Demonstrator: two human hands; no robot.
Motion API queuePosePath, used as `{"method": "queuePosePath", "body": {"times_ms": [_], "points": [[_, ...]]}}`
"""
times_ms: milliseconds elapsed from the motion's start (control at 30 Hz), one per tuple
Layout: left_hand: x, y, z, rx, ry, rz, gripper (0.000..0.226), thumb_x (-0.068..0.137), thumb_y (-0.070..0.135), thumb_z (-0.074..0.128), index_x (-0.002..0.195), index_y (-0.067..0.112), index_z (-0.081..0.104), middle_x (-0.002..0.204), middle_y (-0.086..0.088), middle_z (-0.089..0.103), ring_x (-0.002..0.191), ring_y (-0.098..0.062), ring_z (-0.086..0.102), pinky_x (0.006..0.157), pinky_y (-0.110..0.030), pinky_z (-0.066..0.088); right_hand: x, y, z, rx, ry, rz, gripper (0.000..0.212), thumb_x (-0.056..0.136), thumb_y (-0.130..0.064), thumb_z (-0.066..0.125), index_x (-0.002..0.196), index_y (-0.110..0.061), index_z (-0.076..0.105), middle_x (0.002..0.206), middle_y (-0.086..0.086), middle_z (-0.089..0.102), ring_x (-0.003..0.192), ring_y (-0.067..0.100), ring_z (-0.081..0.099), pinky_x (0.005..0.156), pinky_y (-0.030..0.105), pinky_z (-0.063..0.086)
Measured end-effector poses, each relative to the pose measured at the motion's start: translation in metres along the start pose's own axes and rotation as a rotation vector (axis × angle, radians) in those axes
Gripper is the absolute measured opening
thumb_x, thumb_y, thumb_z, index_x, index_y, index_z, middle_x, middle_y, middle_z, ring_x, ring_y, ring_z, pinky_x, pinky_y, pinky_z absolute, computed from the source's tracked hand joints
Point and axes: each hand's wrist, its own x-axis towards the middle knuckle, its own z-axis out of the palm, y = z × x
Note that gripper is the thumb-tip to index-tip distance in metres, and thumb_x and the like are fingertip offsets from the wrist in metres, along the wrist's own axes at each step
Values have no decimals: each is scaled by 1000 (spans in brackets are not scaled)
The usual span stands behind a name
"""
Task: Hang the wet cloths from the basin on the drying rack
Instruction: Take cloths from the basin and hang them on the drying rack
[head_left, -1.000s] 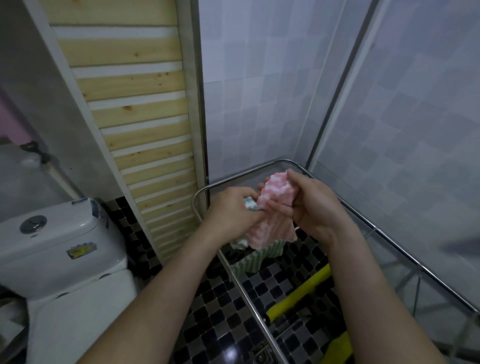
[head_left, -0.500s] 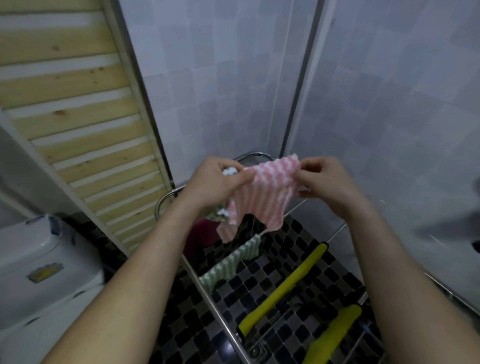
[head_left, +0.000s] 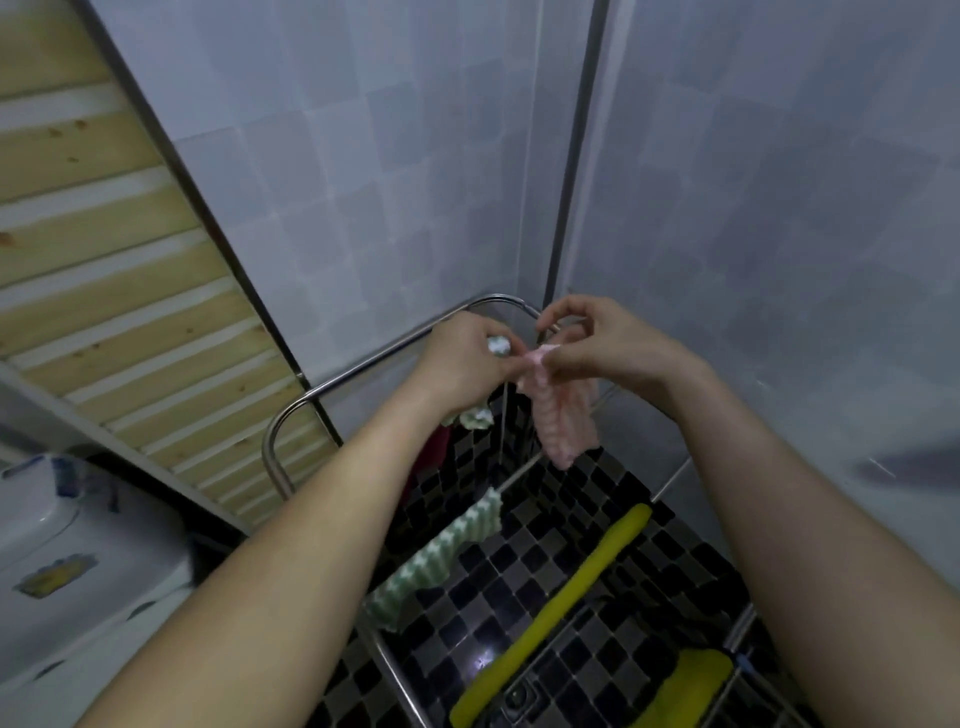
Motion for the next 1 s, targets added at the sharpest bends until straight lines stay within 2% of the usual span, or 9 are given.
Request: {"method": "queuePosePath", "body": {"times_ms": [167, 300, 367, 467, 533, 633, 733, 900, 1000], "points": [[16, -6, 4, 53, 60, 39, 2, 85, 24, 66, 84, 24, 64, 83, 4, 63, 85, -18, 61, 72, -25, 43, 22, 14, -15, -319, -58, -20, 39, 69, -8, 74, 100, -29, 62, 67, -8, 63, 63, 9, 58, 69, 33, 50], [27, -15, -2, 137, 160, 89, 7, 86, 30, 64, 88, 23, 65, 86, -1, 70, 86, -22, 62, 73, -29, 45, 35, 29, -27, -351, -25, 11, 21, 80, 1, 69, 93, -16, 67, 76, 1, 65, 60, 7, 63, 60, 26, 56], [29, -16, -8, 135, 213, 122, 8, 87, 30, 64, 90, 23, 66, 88, -3, 71, 86, -23, 63, 73, -29, 45, 37, 32, -35, -352, 16, 23, 15, 83, 1, 69, 83, -14, 68, 72, 2, 66, 55, 4, 63, 56, 23, 55], [30, -15, -16, 155, 262, 156, 9, 87, 27, 64, 94, 21, 66, 91, -4, 71, 87, -24, 63, 70, -28, 42, 44, 36, -49, -429, 122, 0, 3, 85, -12, 72, 86, -9, 73, 74, 6, 70, 65, 14, 64, 72, 35, 56], [29, -17, -17, 181, 263, 157, 9, 86, 27, 65, 93, 23, 67, 91, -4, 71, 88, -26, 63, 72, -31, 46, 50, 40, -56, -451, 221, -24, 5, 85, -18, 72, 89, -15, 74, 78, 2, 70, 74, 15, 62, 78, 33, 51], [22, -21, -8, 218, 249, 132, 10, 83, 26, 68, 93, 28, 69, 92, -3, 73, 90, -26, 65, 77, -36, 51, 52, 48, -59, -495, 362, -100, 11, 85, -14, 71, 95, -16, 76, 76, -4, 66, 76, 9, 57, 74, 25, 41], [15, -24, 9, 295, 215, 115, 19, 84, 23, 66, 102, 28, 71, 100, -4, 73, 96, -27, 65, 80, -36, 51, 48, 58, -55, -544, 445, -131, 13, 84, -15, 71, 96, -12, 77, 78, 1, 68, 73, 13, 57, 69, 23, 38], [-1, -24, 30, 342, 25, 72, 17, 84, 25, 65, 100, 22, 69, 95, -7, 71, 90, -29, 64, 71, -35, 50, 29, 82, -52, -544, 402, 31, 16, 89, -16, 65, 100, -15, 76, 68, -1, 62, 49, 0, 50, 46, 13, 40], [-19, -17, 50, 385, -90, 141, 21, 85, 30, 63, 104, 21, 63, 101, -1, 67, 90, -25, 62, 70, -32, 47, 18, 96, -53, -363, 391, 222, 19, 91, -6, 59, 101, -10, 74, 64, 7, 63, 44, 12, 54, 48, 21, 48]]}}
